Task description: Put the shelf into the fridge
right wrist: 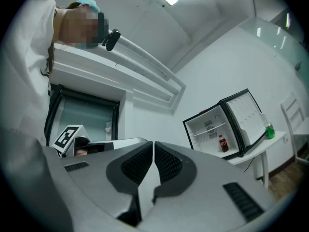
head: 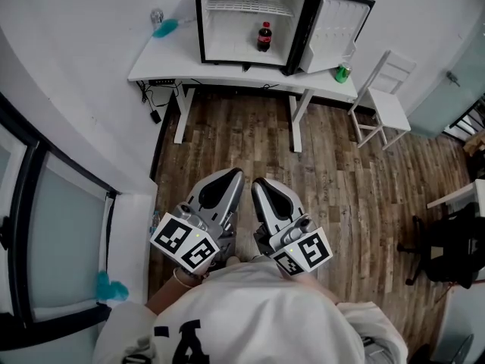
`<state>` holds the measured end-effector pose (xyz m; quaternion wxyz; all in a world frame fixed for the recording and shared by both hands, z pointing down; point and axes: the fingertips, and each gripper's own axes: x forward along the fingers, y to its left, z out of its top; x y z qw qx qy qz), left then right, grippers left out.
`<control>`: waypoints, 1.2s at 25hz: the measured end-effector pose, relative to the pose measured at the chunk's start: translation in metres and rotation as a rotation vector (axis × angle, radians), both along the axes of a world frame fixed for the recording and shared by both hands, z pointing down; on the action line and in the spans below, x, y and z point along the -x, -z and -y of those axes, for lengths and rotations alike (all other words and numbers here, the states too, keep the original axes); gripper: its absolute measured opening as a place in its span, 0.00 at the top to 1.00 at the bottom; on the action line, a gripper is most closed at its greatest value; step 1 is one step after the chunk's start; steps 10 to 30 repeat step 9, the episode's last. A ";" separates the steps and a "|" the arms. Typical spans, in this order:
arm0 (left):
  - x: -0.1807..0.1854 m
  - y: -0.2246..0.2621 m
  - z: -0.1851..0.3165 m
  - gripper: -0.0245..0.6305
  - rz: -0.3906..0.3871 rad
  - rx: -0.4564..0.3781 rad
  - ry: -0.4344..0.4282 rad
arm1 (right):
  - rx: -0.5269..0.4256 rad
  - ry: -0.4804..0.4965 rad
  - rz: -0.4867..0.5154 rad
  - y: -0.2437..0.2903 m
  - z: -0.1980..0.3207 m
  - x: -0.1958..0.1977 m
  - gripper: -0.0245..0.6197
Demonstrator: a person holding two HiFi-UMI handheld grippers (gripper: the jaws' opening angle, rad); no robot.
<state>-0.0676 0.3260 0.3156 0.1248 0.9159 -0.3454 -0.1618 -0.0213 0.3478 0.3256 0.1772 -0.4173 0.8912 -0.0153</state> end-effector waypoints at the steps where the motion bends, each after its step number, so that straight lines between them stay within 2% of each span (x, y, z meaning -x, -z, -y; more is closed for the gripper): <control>1: 0.000 0.000 0.000 0.95 -0.001 0.001 0.001 | 0.001 0.002 -0.002 0.000 0.000 0.000 0.91; 30: 0.003 0.002 -0.001 0.95 -0.007 -0.007 -0.002 | -0.011 0.020 -0.026 0.001 -0.002 0.009 0.91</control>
